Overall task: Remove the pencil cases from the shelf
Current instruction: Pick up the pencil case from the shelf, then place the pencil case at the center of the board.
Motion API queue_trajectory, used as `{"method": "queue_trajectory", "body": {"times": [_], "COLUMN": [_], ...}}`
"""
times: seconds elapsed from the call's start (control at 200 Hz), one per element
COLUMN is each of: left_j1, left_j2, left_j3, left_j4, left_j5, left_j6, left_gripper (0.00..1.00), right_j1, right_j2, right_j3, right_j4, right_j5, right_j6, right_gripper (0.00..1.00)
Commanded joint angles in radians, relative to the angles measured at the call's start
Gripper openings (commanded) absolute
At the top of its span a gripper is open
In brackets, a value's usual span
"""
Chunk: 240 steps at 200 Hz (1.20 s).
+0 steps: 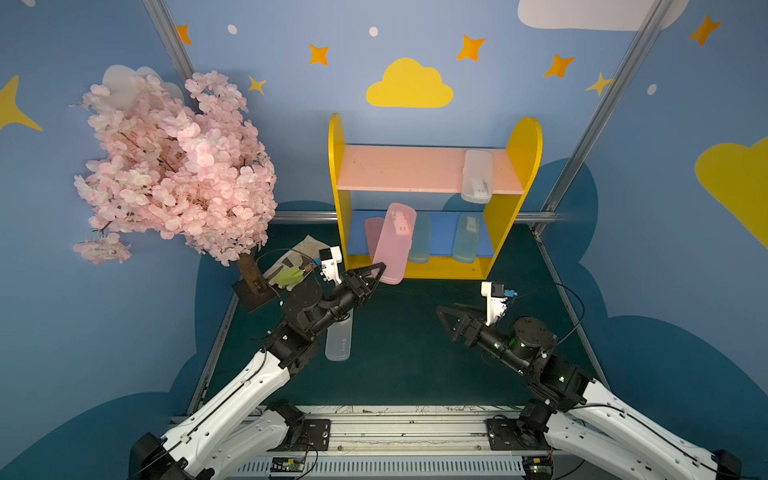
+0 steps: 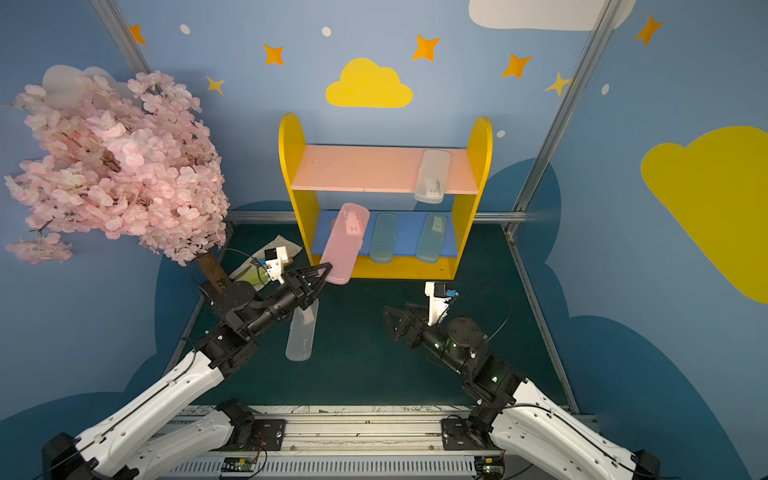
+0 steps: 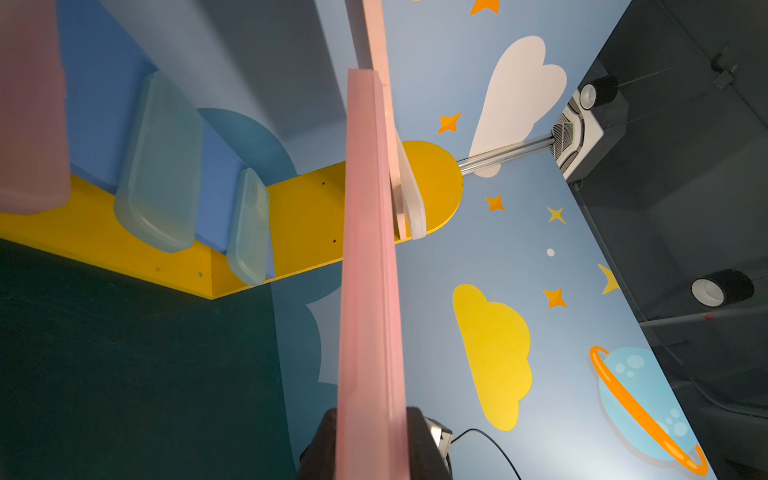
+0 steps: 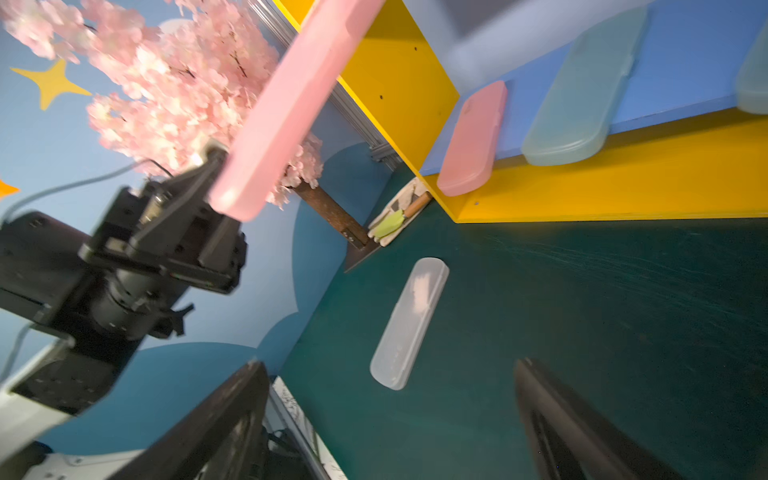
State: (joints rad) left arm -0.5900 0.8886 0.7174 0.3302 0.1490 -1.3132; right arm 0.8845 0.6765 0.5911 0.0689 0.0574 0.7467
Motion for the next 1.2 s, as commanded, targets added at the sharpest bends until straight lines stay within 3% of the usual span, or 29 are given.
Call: {"method": "queue_trajectory", "body": {"times": [0.0,0.29,0.581,0.931,1.196], "left_j1": [-0.013,-0.024,-0.028,-0.028,-0.031], "left_j2": [-0.077,-0.24,-0.263,-0.251,-0.224], "left_j3": [-0.055,-0.177,-0.204,-0.185,-0.184], "left_j4": [0.055,0.03,0.049,0.059,0.079], "left_j5": [0.006,0.003,0.015,0.032,0.05], "left_j6": [-0.012,-0.034,-0.056,-0.057,-0.063], "left_gripper": [0.04,0.03,0.03,0.03,0.03], "right_j1": [-0.008,-0.058,-0.075,-0.076,-0.076], "right_j2": [0.048,0.266,0.48,0.622,0.674], "right_j3": [0.02,0.165,0.335,0.396,0.405], "right_j4": [0.142,0.278,0.327,0.389,0.458], "right_j5": [-0.072,-0.252,-0.41,-0.48,-0.502], "right_j6": [0.096,0.244,0.344,0.447,0.497], "right_gripper": [0.95,0.9,0.82,0.71,0.52]}}
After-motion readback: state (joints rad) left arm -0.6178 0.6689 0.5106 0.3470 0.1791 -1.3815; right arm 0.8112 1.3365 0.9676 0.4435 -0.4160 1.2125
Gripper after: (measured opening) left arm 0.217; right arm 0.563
